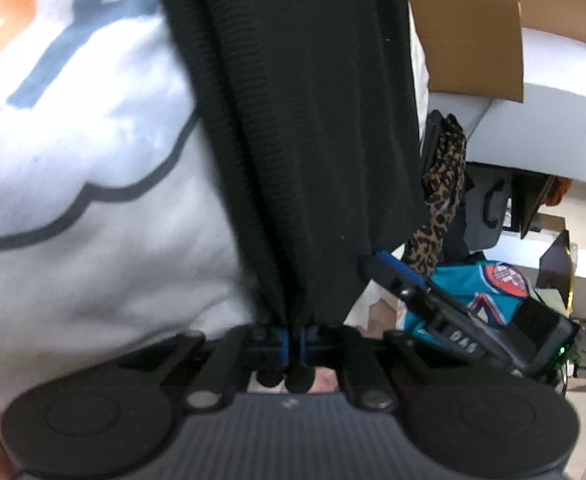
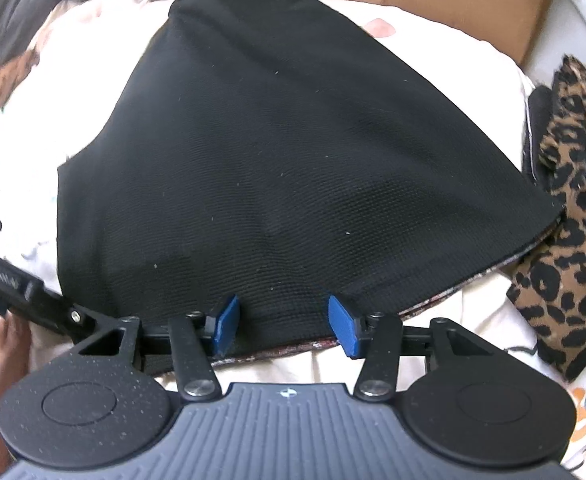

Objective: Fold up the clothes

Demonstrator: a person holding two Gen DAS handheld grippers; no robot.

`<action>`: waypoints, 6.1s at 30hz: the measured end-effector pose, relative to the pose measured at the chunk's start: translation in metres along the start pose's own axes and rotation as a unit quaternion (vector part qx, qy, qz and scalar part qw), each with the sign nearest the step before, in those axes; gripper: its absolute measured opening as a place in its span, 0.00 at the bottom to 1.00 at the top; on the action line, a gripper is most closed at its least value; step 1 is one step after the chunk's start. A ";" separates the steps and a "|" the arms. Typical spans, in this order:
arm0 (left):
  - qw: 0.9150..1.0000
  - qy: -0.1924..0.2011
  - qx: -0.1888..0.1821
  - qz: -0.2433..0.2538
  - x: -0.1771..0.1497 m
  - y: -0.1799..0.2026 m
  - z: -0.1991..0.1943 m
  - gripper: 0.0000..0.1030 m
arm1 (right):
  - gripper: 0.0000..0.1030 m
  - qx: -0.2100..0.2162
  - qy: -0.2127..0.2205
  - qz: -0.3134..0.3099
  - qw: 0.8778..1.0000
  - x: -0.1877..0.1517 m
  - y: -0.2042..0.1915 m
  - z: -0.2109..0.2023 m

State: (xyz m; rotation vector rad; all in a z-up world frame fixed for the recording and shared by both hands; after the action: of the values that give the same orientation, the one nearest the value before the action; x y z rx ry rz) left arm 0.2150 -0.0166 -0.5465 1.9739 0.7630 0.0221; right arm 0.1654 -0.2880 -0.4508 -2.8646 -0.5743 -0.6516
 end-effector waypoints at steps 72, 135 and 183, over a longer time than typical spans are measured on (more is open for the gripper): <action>0.998 -0.023 0.050 0.034 -0.003 0.046 -0.054 0.04 | 0.04 0.119 0.217 0.527 0.813 -0.027 0.182 0.008; 0.980 0.061 0.186 0.026 -0.002 -0.056 -0.169 0.04 | 0.42 0.225 0.040 0.340 0.912 -0.064 0.053 -0.003; 0.972 0.063 0.226 0.031 0.003 -0.040 -0.155 0.04 | 0.11 0.310 -0.078 0.217 0.923 -0.051 0.047 0.029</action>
State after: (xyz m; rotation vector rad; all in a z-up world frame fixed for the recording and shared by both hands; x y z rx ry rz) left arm 0.1476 0.1208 -0.4989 2.4487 0.8421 0.0113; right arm 0.1527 -0.3415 -0.5020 -2.3210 -0.1077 -0.1288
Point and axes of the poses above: each gripper's, at about its wrist camera, not at the fingertips, and z roughly the way its jaws point, y to its right, x to its top, the point moved 6 cm from there along z, roughly the way its jaws point, and after that the axes turned 10 degrees about -z, right-handed, at the moved point
